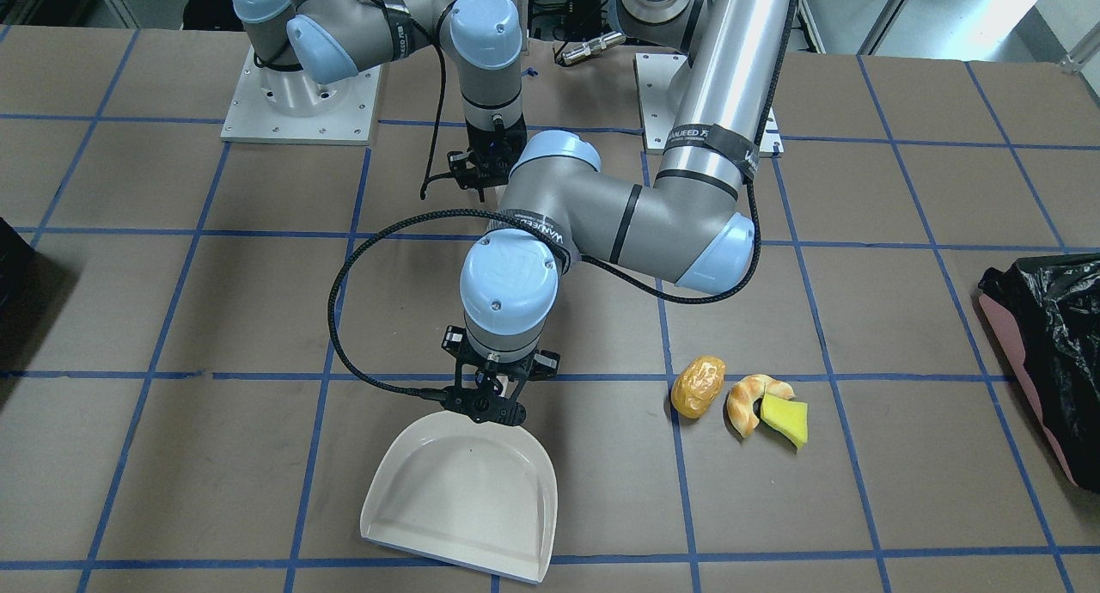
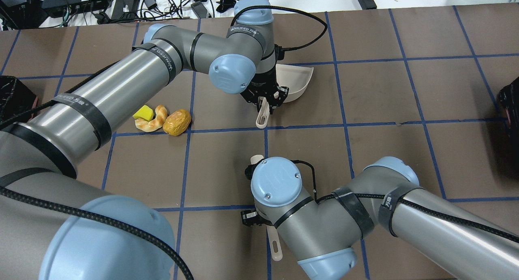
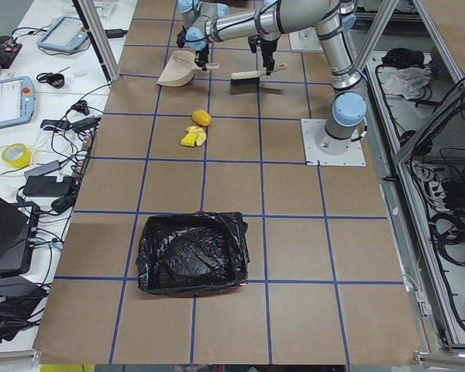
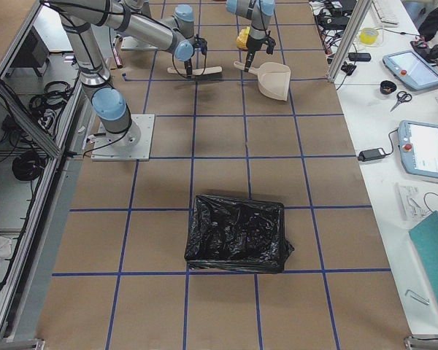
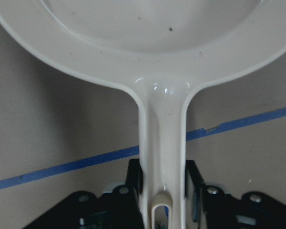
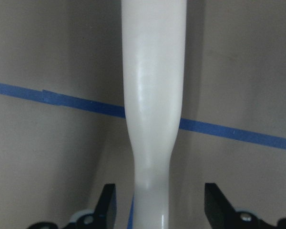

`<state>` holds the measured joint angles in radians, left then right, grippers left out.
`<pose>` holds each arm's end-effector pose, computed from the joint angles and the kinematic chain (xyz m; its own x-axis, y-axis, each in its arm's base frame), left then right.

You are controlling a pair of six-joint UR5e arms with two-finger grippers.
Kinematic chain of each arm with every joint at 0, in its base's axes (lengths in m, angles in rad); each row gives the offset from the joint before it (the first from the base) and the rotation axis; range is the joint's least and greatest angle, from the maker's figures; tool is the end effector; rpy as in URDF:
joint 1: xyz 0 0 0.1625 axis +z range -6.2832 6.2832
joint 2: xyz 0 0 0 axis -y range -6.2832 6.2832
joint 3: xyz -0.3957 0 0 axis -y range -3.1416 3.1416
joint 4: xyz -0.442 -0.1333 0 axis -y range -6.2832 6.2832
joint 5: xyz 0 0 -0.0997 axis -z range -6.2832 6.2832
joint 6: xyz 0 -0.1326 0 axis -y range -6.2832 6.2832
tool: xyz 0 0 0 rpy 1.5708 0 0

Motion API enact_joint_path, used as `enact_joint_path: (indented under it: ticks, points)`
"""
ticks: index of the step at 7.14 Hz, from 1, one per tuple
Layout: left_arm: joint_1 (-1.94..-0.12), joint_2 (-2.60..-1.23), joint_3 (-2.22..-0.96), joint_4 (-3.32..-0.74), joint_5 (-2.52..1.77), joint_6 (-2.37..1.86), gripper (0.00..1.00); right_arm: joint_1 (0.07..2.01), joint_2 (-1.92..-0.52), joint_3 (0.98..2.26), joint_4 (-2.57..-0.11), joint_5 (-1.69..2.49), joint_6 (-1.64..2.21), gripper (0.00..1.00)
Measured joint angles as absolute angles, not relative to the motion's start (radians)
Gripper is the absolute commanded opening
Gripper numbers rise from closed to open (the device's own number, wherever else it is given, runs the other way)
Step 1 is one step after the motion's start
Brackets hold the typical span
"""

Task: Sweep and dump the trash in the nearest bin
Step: 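Lift the white dustpan with left gripper while right gripper grasps brush, then lower dustpan beside trash with left gripper while right gripper brings brush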

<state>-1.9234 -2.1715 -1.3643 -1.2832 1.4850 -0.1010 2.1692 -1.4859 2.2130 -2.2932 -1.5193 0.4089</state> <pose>-0.3833 -0.6228 0.1772 -0.9680 0.2397 0.0740 0.2470 0.9622 0.1145 0.3765 -0.3035 0.1301 -0.9812 -0.1875 -0.0454 -0.1887 0.9817 0.0248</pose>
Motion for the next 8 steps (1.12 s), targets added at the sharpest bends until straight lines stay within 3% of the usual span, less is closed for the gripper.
enact_joint_path:
  ticks: [1, 2, 3, 4, 8]
  points:
    - [-1.917, -2.158, -1.343, -1.283, 1.488, -0.085, 0.00, 2.175, -1.488, 2.214, -2.293, -1.520, 0.417, 0.34]
    - [-1.898, -2.148, -1.304, -1.288, 1.496, -0.055, 0.00, 2.178, -1.490, 2.216, -2.292, -1.523, 0.421, 0.25]
    - [-1.860, -2.137, -1.263, -1.307, 1.507, 0.003, 0.00, 2.180, -1.490, 2.217, -2.292, -1.526, 0.422, 0.04]
    - [-1.794, -2.120, -1.228, -1.339, 1.514, 0.117, 0.00, 2.182, -1.491, 2.216, -2.292, -1.528, 0.421, 0.00]
    - [-1.489, -2.033, -1.216, -1.501, 1.575, 0.664, 0.00, 2.182, -1.482, 2.169, -2.232, -1.556, 0.424, 0.00]
